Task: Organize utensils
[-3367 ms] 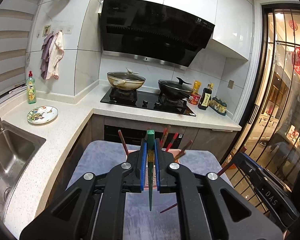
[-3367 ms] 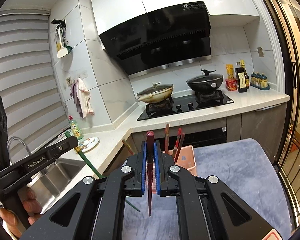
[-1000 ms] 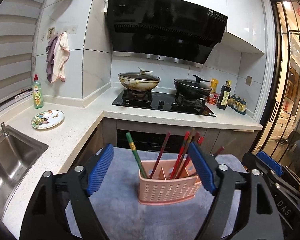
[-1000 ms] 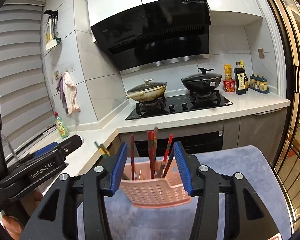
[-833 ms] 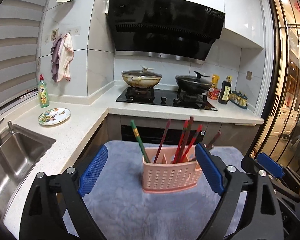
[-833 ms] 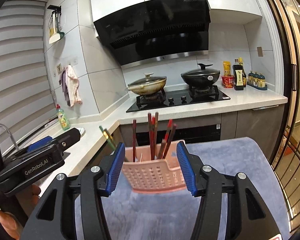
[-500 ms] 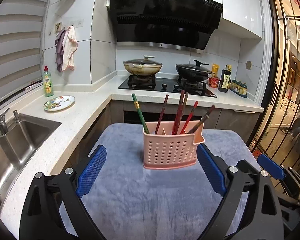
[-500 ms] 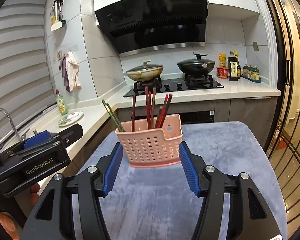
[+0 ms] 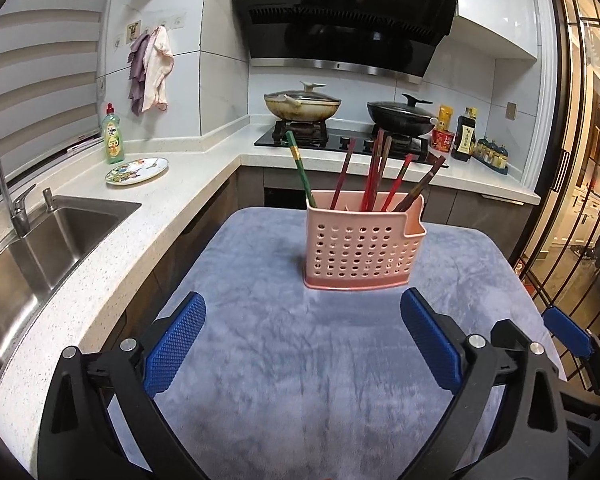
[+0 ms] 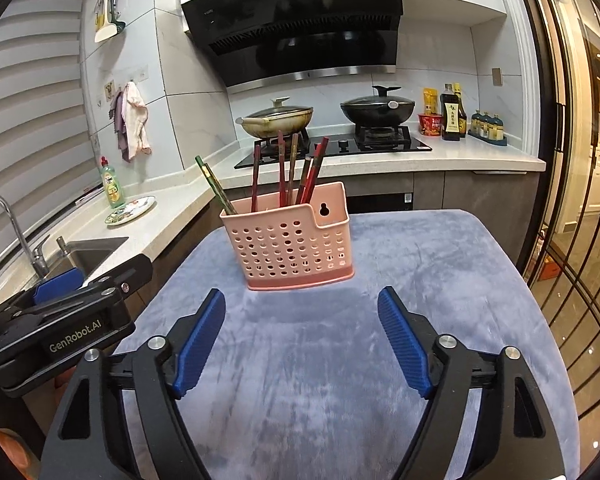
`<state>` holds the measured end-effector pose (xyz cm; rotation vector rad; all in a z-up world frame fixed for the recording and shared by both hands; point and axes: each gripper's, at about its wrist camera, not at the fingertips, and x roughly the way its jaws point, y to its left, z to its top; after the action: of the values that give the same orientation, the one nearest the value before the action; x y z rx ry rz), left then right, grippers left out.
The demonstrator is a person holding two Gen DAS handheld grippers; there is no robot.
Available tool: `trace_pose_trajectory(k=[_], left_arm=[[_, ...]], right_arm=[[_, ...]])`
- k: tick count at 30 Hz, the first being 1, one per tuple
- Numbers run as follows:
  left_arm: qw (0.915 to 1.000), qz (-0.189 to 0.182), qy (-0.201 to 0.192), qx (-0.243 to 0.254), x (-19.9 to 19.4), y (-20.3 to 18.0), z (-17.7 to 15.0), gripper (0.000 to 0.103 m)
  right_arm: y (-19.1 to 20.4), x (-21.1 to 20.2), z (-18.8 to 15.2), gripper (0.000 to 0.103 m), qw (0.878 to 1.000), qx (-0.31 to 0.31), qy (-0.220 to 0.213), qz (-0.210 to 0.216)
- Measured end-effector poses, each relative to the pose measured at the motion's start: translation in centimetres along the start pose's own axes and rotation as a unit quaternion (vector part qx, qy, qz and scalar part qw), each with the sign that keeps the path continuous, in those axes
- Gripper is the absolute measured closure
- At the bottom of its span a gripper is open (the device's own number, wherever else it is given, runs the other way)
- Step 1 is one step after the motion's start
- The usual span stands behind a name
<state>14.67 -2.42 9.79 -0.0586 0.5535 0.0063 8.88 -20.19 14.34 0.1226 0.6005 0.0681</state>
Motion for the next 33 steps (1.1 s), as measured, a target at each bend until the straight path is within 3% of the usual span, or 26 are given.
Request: trace_pose_trajectory(k=[5,7,17,33], left_arm=[[0.9999,0.011,0.010,0.002,0.5,0.2,-0.7,0.007],[0.9997,0.015,0.017,0.004,0.9,0.2,-0.8,0.007],[0.9988,0.024,0.043,0.000,2.8,0.4,-1.4,0.007],[0.9983,0.032,0.049,-0.004,4.2,0.7,-1.6,0.007]], right_arm=[[-0.3,0.4,-0.7,0.017,1.000,0.000,0.005,-0.007],[-0.4,0.8,-0.9,0.005,1.000,0.000,0.012,-0.010],[-1.4,2.1,-1.4,0.006,0.999,0.005,0.022,-0.023],[-1.1,3.5,-1.5,0.006,0.999,0.005,0.030,-0.026]])
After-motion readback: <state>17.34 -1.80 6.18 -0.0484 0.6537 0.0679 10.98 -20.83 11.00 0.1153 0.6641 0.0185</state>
